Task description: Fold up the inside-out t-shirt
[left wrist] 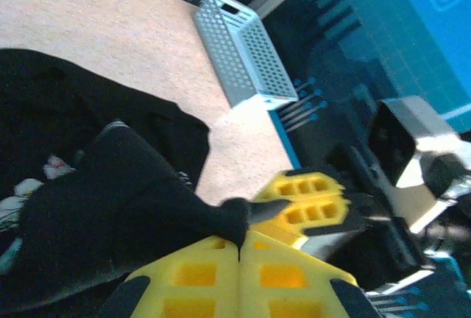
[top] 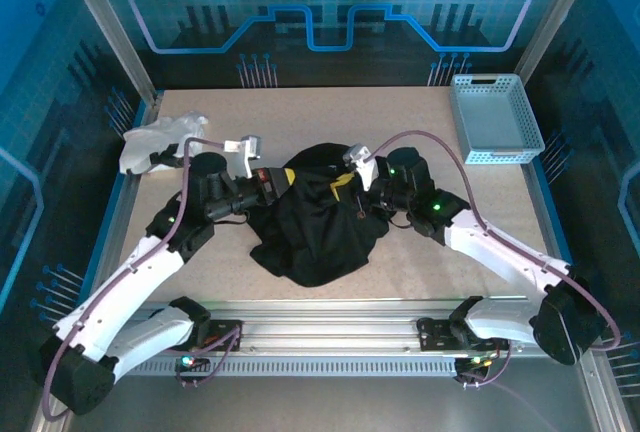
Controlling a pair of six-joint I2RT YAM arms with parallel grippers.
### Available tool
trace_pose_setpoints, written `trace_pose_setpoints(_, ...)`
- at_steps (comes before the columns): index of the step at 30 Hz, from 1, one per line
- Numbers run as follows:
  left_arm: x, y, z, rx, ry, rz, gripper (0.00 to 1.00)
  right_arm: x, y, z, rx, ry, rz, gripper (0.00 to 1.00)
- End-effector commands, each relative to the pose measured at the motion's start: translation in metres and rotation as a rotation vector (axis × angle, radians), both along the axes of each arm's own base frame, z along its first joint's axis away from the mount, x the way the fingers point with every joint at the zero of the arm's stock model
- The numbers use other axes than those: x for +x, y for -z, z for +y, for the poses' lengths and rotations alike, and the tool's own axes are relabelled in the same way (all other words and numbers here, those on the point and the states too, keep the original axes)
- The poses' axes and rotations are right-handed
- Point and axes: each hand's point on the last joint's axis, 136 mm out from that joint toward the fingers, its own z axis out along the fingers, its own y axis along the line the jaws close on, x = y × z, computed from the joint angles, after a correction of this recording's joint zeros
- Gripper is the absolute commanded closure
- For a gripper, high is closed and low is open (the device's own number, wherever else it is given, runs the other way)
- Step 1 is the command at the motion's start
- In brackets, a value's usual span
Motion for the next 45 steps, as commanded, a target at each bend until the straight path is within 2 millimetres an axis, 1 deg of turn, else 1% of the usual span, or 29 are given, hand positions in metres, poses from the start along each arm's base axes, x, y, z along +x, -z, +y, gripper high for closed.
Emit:
trace_pose_setpoints(1,0.009,0.005,0.026,0.136,-0.112,-0.044,1.0,-0.01,-0.009,0.003,0.051,-0.056,0.005,1.0)
trace_pose_setpoints(6,0.013,0.026,0.039,0.249,-0.158,-0.007,1.0,-0.014,-0.016,0.01,0.091,-0.097,0.017,1.0)
trace_pose_setpoints(7,0.013,0.029,0.04,0.262,-0.158,-0.001,1.0,-0.013,-0.029,0.014,0.115,-0.109,0.004,1.0)
trace_pose_setpoints(9,0.014,0.036,0.038,0.279,-0.145,0.015,0.99,-0.014,-0.036,0.02,0.152,-0.131,0.03,1.0)
trace_pose_setpoints(14,0.015,0.053,0.041,0.33,-0.153,0.044,0.94,-0.014,-0.043,0.033,0.235,-0.169,0.121,1.0)
trace_pose_setpoints(17,0.012,0.057,0.039,0.359,-0.146,0.035,0.86,-0.011,-0.042,0.037,0.259,-0.159,0.17,1.0)
trace_pose_setpoints(19,0.008,0.056,0.035,0.385,-0.131,0.016,0.78,-0.009,-0.043,0.038,0.264,-0.147,0.186,1.0)
trace_pose_setpoints(21,0.002,0.055,0.03,0.419,-0.115,-0.004,0.68,-0.005,-0.041,0.038,0.262,-0.128,0.201,1.0)
trace_pose_setpoints(24,-0.005,0.058,0.026,0.464,-0.114,-0.012,0.6,0.0,-0.04,0.038,0.267,-0.115,0.219,1.0)
trace_pose_setpoints(28,-0.014,0.062,0.016,0.473,-0.081,-0.013,0.58,0.006,-0.035,0.038,0.27,-0.094,0.253,1.0)
trace_pose_setpoints(31,-0.018,0.062,0.005,0.455,-0.045,-0.024,0.6,0.01,-0.033,0.037,0.278,-0.078,0.274,1.0)
trace_pose_setpoints(32,-0.018,0.062,0.004,0.456,-0.046,-0.026,0.6,0.011,-0.032,0.036,0.279,-0.071,0.282,1.0)
trace_pose_setpoints(34,-0.018,0.062,0.006,0.471,-0.062,-0.028,0.6,0.014,-0.03,0.035,0.28,-0.058,0.299,1.0)
trace_pose_setpoints(37,-0.016,0.064,0.021,0.523,-0.145,-0.026,0.6,0.019,-0.028,0.031,0.283,-0.025,0.331,1.0)
trace_pose_setpoints(39,-0.019,0.064,0.024,0.548,-0.162,-0.037,0.6,0.023,-0.025,0.03,0.279,-0.009,0.354,1.0)
trace_pose_setpoints(41,-0.025,0.061,0.017,0.555,-0.126,-0.071,0.6,0.027,-0.022,0.03,0.276,0.01,0.378,1.0)
trace_pose_setpoints(43,-0.032,0.057,0.0,0.529,-0.056,-0.105,0.61,0.029,-0.019,0.032,0.277,0.012,0.403,1.0)
trace_pose_setpoints(45,-0.037,0.058,-0.017,0.491,0.018,-0.118,0.62,0.03,-0.019,0.034,0.283,0.006,0.416,1.0)
